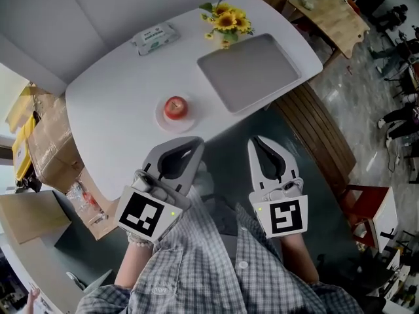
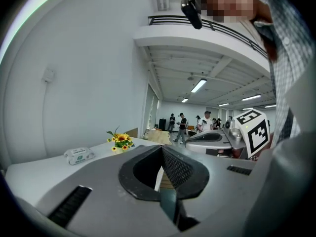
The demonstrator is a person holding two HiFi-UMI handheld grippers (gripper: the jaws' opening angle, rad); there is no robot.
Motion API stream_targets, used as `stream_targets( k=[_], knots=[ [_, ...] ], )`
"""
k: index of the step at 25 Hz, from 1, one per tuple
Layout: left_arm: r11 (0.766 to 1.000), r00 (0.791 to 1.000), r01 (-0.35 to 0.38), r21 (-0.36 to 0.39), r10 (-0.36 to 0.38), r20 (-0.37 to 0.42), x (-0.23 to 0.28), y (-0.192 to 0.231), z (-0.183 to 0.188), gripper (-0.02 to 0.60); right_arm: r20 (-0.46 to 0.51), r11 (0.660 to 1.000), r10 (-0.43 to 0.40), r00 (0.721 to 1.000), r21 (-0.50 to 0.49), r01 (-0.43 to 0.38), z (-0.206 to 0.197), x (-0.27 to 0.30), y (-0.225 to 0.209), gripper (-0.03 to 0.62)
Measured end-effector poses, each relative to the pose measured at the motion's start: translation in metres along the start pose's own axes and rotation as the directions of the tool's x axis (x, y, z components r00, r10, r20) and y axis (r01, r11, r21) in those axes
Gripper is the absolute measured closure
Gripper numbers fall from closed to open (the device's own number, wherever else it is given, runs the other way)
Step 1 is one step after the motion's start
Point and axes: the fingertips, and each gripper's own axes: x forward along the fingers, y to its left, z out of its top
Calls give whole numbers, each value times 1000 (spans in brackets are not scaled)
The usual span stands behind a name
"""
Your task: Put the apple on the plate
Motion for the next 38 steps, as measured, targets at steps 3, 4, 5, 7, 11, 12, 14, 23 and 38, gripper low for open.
stream_targets(
  k=[3,4,5,7,11,12,14,23,38],
  knots=[
    [999,999,-40,-20,40,3,9,31,0,572,-12,999,38,999,-9,-38,5,36,-3,568],
    [998,998,-57,-31,56,-6,10,42,-1,572,-17,998,53,998,-12,-53,6,48,-3,568],
    [996,997,-74,-43,74,-14,11,53,-3,572,-20,997,70,997,-15,-70,8,60,-2,568],
    [993,994,-106,-60,105,-17,12,75,-5,572,-17,994,107,994,-20,-107,9,85,0,568],
    [984,987,-161,-77,160,-24,10,113,-8,572,-47,985,172,984,-1,-172,3,132,9,568],
    [981,985,-172,-85,171,-27,10,120,-9,572,-61,983,181,982,4,-181,1,141,11,568],
    [976,982,-189,-104,187,-31,8,133,-13,572,-86,981,194,977,6,-194,-4,154,15,568],
    [954,964,-253,-163,234,-130,1,163,-50,572,-209,963,270,940,35,-269,-39,198,32,568],
    [855,897,-406,-323,307,-318,-8,194,-141,572,-372,922,378,848,231,-310,-106,245,49,567]
  ],
)
